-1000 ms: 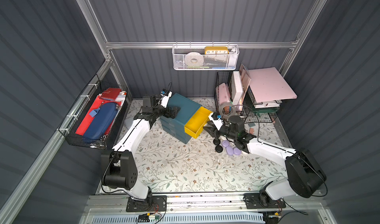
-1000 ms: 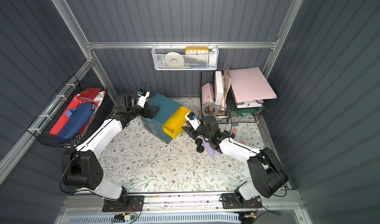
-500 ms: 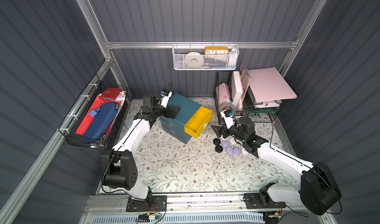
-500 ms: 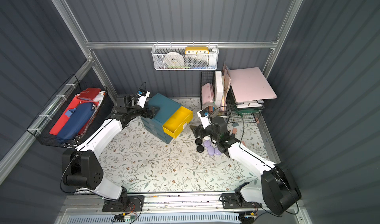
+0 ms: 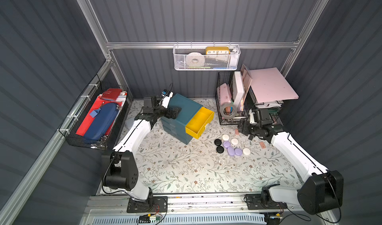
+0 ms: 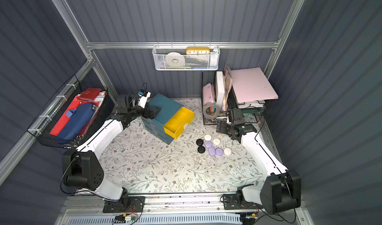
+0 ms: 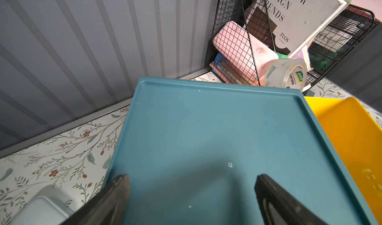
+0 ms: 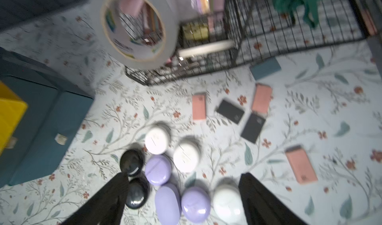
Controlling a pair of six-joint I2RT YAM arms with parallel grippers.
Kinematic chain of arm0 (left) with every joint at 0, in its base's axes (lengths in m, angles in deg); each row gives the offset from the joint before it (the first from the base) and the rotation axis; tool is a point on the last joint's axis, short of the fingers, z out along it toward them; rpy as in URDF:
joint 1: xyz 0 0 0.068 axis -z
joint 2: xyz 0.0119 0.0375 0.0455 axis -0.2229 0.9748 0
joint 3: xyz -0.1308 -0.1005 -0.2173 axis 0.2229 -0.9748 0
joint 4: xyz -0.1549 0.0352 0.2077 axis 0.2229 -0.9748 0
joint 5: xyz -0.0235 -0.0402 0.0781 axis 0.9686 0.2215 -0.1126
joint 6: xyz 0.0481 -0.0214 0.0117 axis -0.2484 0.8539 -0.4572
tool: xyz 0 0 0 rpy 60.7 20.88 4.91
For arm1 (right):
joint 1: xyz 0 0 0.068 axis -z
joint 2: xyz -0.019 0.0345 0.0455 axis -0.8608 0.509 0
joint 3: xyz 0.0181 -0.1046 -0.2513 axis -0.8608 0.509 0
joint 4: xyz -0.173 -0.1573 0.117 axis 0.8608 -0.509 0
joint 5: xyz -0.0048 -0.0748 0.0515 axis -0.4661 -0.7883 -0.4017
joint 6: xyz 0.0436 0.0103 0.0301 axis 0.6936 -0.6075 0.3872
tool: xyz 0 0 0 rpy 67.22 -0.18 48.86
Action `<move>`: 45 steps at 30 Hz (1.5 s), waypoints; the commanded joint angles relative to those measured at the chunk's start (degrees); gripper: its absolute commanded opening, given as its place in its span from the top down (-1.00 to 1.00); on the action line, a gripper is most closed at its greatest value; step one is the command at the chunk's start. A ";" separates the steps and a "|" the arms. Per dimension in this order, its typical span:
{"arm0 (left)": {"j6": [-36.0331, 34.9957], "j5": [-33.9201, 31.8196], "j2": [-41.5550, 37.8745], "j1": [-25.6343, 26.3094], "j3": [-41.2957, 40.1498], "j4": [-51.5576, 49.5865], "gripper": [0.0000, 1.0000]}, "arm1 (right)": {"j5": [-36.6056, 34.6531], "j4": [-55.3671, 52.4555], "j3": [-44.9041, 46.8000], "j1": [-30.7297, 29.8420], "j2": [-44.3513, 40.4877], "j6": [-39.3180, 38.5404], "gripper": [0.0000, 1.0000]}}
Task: Put the bluetooth earphones in the drawer according to color
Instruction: Pick up the Bluetooth earphone from the center of the board.
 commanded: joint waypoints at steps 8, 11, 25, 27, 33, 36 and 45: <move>1.40 -0.12 2.38 -0.12 -2.44 -7.23 -0.99 | -3.80 -15.63 5.11 0.91 6.61 8.79 -0.73; 1.37 -0.12 2.16 -0.12 -2.37 -7.50 -0.99 | -2.81 -14.18 5.88 1.68 9.17 9.42 -0.68; 0.94 -0.89 2.23 -0.12 -2.60 -7.53 -0.99 | 1.09 -7.56 7.86 4.53 16.08 9.34 -0.58; 0.94 -0.76 2.32 -0.12 -2.61 -7.58 -0.99 | 1.51 -6.69 8.13 4.93 16.81 9.21 -0.58; 0.76 -0.86 2.54 -0.12 -2.66 -7.67 -0.99 | 2.66 -5.48 8.31 5.81 19.01 8.93 -0.56; 0.76 -0.87 2.75 -0.12 -2.64 -7.67 -0.99 | 3.14 -5.01 8.30 5.95 19.69 9.08 -0.53; 0.66 -0.88 3.02 -0.12 -2.52 -7.76 -0.99 | 3.61 -3.83 9.01 6.83 20.88 9.31 -0.39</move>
